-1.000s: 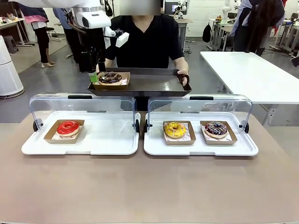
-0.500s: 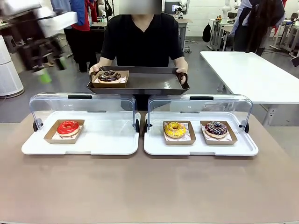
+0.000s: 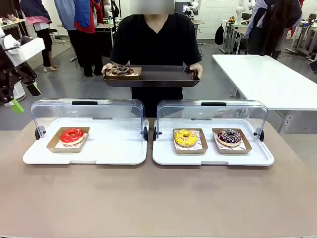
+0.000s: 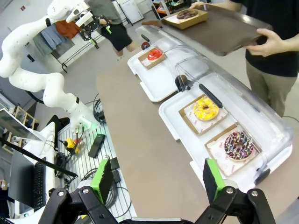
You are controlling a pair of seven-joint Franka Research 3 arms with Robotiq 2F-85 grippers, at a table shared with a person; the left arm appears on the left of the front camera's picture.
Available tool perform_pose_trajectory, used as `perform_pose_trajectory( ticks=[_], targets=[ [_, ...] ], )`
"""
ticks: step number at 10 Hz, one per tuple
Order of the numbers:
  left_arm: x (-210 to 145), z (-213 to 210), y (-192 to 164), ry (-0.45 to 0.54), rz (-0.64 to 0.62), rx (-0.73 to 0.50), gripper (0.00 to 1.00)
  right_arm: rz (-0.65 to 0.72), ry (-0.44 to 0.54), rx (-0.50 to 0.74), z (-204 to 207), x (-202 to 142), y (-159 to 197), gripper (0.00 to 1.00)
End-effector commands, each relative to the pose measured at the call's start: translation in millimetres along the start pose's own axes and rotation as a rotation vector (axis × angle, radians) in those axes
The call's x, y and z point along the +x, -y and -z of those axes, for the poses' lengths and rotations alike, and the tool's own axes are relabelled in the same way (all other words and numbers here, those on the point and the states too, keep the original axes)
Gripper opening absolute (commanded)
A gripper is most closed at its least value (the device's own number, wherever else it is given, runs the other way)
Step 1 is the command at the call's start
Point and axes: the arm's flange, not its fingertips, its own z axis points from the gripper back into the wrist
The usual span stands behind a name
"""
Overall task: Provide the desired donut to the person.
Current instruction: Place the picked Paper togo box onto the Handle tray extended by the person, then pick up and lift the Paper togo box containing the Donut pointed at by the person.
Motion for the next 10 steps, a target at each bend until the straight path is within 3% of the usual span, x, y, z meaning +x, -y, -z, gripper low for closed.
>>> perform_pose_trajectory(
  ticks=[1,2,7,8,10],
  targets=[
    [7,6,-3,-0.076,-0.045,0.036,1.0,-0.004,0.015,-0.004,1,1,0,1.0],
    [0,0,0,0.0,0.0,0.0,1.0,-0.004,0.015,-0.004,1,1,0,1.0],
    [1,2,-2,-0.019,-0.012,0.005,1.0,-0.004,0.015,-0.004,1,1,0,1.0],
    [-15,-3,-13,0.249,-0.072,-0.007,1.0,-0.004,0.015,-0.004,1,1,0,1.0],
    [-65,-7,-19,0.587,-0.15,-0.096,1.0,-0.004,0.015,-0.004,1,1,0,1.0]
  ],
)
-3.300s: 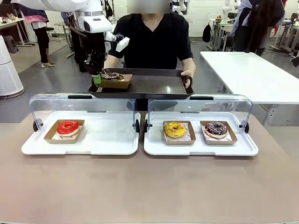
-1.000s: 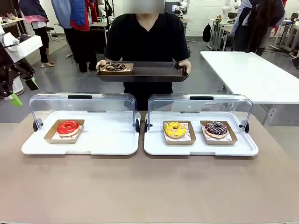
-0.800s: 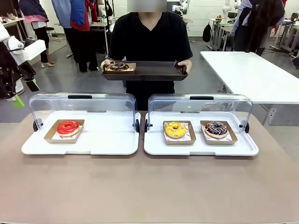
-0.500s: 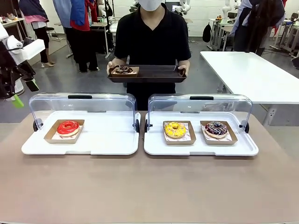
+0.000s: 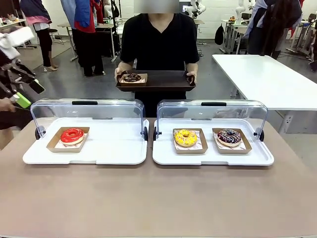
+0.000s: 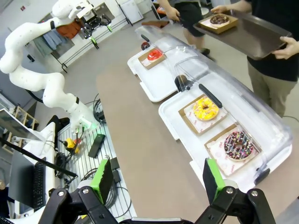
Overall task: Provide the desired donut to the person.
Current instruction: Pick up and lift the Paper togo box containing the Donut pointed at by the person.
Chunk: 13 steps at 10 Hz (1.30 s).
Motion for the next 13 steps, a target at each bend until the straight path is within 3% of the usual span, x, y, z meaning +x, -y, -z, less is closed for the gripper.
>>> perform_pose_trajectory(
  ticks=[1,3,5,8,11,13],
  targets=[
    [-45,-29,-15,0.349,-0.056,-0.082,1.0,-0.004,0.015,-0.003,1,1,0,1.0],
    [-105,-43,-9,0.556,-0.13,-0.08,1.0,-0.004,0.015,-0.003,1,1,0,1.0],
    [-149,-48,-11,0.654,-0.13,-0.073,1.0,-0.004,0.015,-0.003,1,1,0,1.0],
    [-181,-32,-15,0.622,-0.062,0.039,1.0,-0.004,0.015,-0.003,1,1,0,1.0],
    [-179,-37,-14,0.667,-0.051,0.033,1.0,-0.004,0.015,-0.003,1,1,0,1.0],
    [-183,-30,-14,0.622,-0.067,0.006,1.0,-0.004,0.015,-0.003,1,1,0,1.0]
  ],
)
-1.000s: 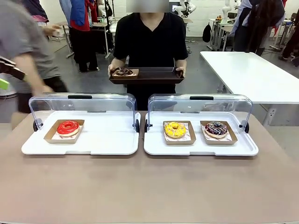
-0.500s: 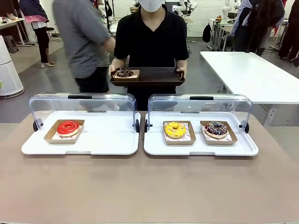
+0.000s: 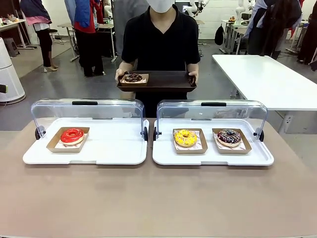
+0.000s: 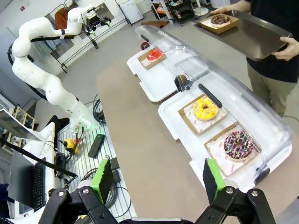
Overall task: Provide the desired donut to the person.
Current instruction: Pick up and lift the Paper togo box containing the Donut pointed at by the person.
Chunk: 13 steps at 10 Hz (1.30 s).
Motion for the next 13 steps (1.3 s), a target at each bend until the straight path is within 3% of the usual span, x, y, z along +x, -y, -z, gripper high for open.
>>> perform_pose_trajectory(
  ticks=[1,13],
  targets=[
    [-2.7,-1.3,1.6,-0.006,-0.004,-0.002,1.0,-0.005,0.014,-0.002,1.8,1.6,0.1,1.0],
    [-2.7,-1.3,1.6,-0.006,-0.004,-0.002,1.0,-0.005,0.014,-0.002,1.8,1.6,0.1,1.0]
  ],
)
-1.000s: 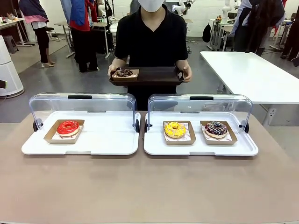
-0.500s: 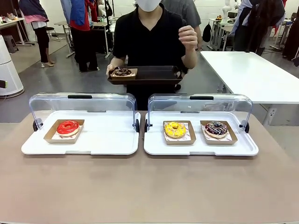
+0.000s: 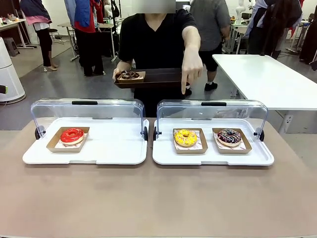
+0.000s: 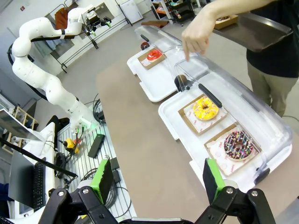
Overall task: Provide the desired donut to the person.
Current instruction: Pick up and lift the Paper togo box containing the Donut pointed at by the person.
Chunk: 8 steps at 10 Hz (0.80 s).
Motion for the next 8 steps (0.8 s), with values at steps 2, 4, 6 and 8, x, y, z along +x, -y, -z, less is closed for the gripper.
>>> perform_pose_trajectory(
  ticks=[2,4,6,8],
  targets=[
    [-1,-1,2,-0.004,0.001,-0.002,1.0,-0.005,0.014,-0.002,2,2,0,1.0],
    [-1,-1,2,-0.004,0.001,-0.002,1.0,-0.005,0.014,-0.002,2,2,0,1.0],
    [-1,-1,2,-0.004,0.001,-0.002,1.0,0.0,0.0,0.0,0,0,0,1.0],
    [-1,-1,2,-0.004,0.001,-0.002,1.0,-0.201,-0.278,-0.011,39,40,-37,1.0]
  ],
)
